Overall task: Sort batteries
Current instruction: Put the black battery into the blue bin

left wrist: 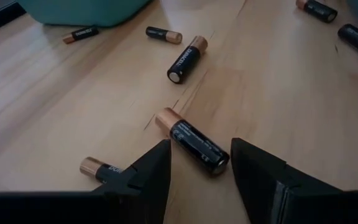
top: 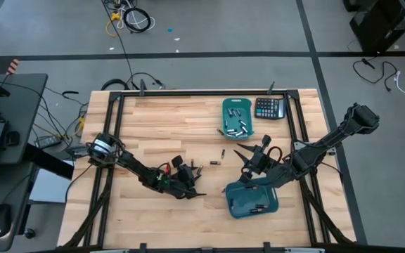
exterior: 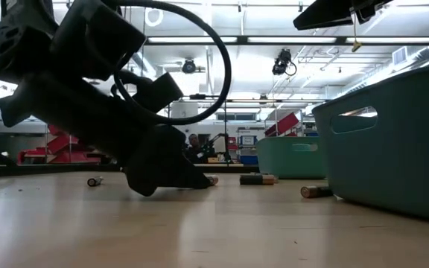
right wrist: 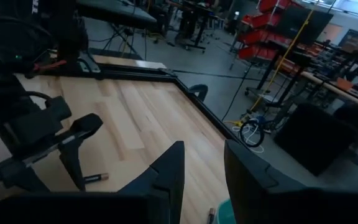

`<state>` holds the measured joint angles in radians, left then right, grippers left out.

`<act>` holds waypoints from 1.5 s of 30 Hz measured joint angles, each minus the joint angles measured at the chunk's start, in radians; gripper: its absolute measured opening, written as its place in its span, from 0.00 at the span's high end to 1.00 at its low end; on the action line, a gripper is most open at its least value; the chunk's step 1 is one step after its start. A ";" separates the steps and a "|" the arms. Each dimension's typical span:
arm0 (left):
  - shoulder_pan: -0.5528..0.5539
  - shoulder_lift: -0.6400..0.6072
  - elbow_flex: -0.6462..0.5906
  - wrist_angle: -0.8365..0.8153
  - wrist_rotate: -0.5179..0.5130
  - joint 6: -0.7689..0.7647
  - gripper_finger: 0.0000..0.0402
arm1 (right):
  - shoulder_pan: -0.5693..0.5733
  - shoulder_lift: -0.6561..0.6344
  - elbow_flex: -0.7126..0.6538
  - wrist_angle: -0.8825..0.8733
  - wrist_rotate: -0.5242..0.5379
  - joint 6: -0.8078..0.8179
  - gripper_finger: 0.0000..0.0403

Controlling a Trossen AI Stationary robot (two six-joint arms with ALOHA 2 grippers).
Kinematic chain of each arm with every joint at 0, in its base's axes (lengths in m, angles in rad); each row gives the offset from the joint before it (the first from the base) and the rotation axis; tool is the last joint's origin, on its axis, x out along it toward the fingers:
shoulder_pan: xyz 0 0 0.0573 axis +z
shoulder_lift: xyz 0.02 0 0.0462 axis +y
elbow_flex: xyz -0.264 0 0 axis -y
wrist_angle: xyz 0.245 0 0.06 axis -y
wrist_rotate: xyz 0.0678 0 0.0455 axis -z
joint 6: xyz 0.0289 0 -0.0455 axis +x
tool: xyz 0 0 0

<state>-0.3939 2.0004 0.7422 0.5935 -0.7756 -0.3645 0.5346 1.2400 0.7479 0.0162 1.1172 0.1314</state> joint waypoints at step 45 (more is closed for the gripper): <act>-0.019 -0.021 -0.004 0.166 -0.044 0.168 0.92 | 0.000 0.001 -0.002 0.007 -0.051 0.033 0.75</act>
<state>-0.4129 1.9791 0.7380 0.7598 -0.8200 -0.1964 0.5343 1.2407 0.7464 0.0232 1.0657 0.1640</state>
